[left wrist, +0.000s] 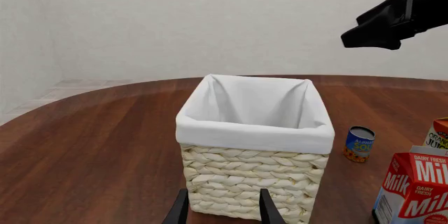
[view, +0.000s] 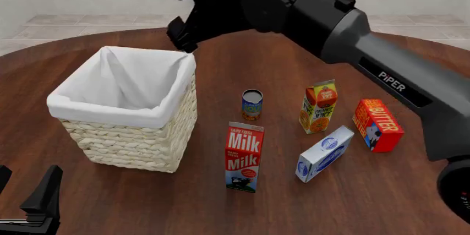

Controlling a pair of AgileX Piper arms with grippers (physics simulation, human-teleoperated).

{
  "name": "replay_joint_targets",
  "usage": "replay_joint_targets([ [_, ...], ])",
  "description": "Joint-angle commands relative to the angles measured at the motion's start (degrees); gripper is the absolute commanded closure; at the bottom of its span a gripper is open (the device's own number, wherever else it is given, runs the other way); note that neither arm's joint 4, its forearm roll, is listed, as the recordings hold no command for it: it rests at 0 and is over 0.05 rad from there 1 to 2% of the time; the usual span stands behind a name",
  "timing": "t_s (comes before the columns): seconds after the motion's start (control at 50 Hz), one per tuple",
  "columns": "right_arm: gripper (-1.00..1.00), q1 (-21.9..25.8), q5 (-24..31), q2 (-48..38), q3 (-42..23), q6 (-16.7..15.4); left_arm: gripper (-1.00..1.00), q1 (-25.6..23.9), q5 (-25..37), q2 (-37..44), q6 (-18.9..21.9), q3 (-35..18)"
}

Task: Pick up the alphabet soup and the tomato sauce, and put them in the basket.

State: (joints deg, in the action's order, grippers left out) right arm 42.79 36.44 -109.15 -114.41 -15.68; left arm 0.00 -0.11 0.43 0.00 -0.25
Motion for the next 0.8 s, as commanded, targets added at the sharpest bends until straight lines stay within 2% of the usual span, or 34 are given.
replay_joint_targets([
  [0.02,-1.0,-2.3,-0.3,1.4,1.5,0.0,-1.0,0.0,0.0,0.0,0.0,0.0],
  [0.8,-1.0,-8.9,-3.1,5.5,9.3,0.7,-1.0,0.0,0.0,0.0,0.0,0.0],
])
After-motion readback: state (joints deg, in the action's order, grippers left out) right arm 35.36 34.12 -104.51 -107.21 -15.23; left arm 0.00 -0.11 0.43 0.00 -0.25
